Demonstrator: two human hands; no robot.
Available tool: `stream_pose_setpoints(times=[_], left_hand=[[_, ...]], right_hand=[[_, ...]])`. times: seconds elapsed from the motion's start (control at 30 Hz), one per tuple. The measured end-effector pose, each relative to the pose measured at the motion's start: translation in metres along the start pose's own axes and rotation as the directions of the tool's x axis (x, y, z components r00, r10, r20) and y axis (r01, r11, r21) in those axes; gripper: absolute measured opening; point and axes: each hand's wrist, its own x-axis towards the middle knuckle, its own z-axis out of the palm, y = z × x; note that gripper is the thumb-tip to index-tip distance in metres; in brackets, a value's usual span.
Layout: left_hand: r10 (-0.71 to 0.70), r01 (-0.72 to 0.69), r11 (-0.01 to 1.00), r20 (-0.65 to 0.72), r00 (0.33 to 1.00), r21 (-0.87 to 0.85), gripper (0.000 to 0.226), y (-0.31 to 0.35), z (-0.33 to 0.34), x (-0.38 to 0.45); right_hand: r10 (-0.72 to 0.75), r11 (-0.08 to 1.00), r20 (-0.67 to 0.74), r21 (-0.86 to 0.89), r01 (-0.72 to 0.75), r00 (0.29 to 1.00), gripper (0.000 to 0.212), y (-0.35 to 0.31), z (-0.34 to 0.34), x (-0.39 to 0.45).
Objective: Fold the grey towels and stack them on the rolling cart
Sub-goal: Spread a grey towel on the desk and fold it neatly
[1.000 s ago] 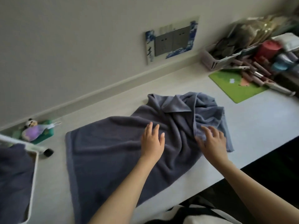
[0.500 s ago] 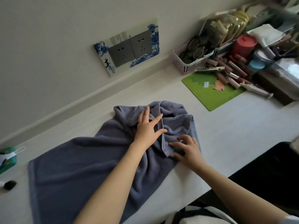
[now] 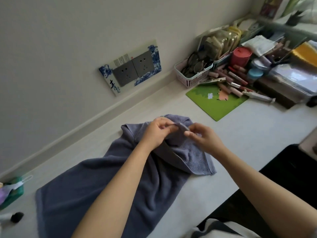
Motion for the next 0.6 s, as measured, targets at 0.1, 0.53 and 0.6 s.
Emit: stream_pose_setpoints(times=[0.1,0.53,0.6], left_hand=[[0.013,-0.023,0.988,-0.067,0.998,-0.15,0.014,0.037,-0.016,0.006],[0.082,-0.142,0.863,-0.143,0.986,-0.484,0.016,0.123,-0.024,0.034],[0.078,-0.126,0.841,-0.113,0.991,-0.526,0.016,0.128,-0.014,0.043]], right_hand=[[0.038,0.999,0.061,-0.034,-0.036,0.997,0.019,-0.013,-0.008,0.002],[0.23,0.968,0.217,0.051,-0.246,0.949,0.019,-0.038,-0.064,-0.03],[0.254,0.892,0.204,0.327,-0.31,0.945,0.012,-0.039,-0.074,-0.033]])
